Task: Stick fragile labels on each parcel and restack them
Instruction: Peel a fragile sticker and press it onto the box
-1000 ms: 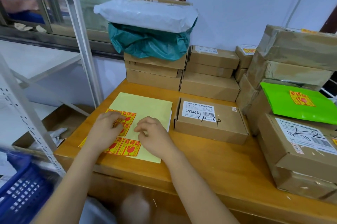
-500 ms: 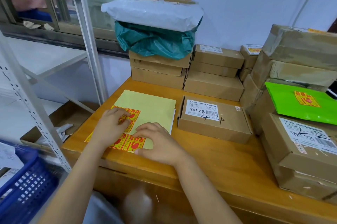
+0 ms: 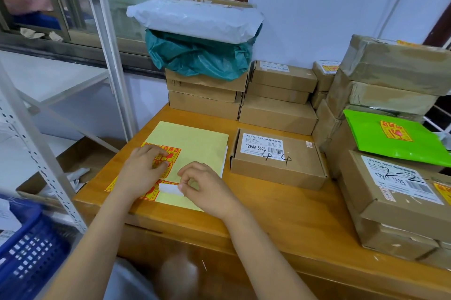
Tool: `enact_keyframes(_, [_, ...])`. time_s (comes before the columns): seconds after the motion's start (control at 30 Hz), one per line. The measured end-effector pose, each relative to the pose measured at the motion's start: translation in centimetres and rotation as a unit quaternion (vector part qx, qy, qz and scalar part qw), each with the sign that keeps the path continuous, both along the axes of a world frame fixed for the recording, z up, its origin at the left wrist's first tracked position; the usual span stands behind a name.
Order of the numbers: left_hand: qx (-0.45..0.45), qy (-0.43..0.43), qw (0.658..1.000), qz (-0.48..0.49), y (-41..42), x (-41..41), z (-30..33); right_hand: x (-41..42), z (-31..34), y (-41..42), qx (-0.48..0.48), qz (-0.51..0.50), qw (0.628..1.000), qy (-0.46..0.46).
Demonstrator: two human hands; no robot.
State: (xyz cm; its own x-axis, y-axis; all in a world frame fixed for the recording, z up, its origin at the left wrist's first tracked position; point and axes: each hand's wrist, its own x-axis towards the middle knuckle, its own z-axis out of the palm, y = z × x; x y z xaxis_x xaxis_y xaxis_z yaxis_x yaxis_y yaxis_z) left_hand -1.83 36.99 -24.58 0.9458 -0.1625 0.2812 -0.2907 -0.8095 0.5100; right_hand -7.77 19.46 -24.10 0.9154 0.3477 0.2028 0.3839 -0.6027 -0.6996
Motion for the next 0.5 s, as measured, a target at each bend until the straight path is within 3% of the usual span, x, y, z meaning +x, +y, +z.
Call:
enact_keyframes(0.27, [-0.031,0.031,0.999,0.014,0.0,0.0,0.4,0.3,0.2,-0.4,0.107,-0.203,0.971,-0.06])
enact_keyframes(0.5, [-0.11,0.006,0.993,0.035,-0.4,-0.7,1.9,-0.7,1.2,-1.5,0.151,-0.156,0.969,-0.114])
